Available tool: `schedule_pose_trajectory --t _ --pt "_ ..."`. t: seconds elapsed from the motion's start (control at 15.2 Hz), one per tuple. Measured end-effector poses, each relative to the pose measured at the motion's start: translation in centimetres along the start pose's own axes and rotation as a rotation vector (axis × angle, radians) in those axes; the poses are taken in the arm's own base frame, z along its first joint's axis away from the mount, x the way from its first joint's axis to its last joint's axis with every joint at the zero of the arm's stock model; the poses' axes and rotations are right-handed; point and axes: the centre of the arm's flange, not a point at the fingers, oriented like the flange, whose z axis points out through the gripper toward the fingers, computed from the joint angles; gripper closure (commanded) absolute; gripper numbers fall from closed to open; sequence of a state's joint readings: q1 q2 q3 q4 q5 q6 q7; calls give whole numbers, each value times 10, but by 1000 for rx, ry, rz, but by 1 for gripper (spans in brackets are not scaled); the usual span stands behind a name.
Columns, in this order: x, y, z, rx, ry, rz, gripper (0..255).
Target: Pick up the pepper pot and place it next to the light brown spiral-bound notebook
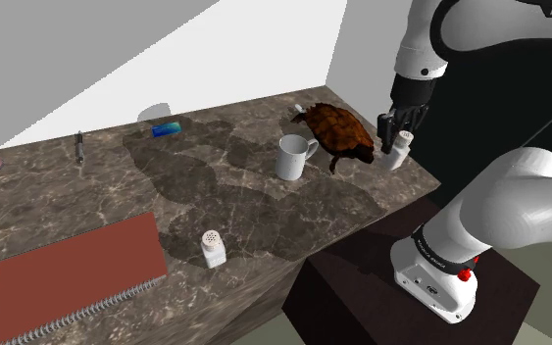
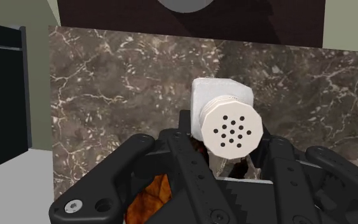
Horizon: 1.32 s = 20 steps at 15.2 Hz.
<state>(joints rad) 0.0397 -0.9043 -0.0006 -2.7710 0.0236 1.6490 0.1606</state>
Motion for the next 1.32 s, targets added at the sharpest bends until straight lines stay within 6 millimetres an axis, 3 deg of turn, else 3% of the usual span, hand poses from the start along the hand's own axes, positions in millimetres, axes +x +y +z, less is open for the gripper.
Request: schedule_pose_trajectory --t 0.73,0.86,1.32 --pt "-12 1 -55 0 0 0 255" --pt "-10 -13 -57 -1 0 0 255" --pt "17 -99 -67 -1 0 0 255"
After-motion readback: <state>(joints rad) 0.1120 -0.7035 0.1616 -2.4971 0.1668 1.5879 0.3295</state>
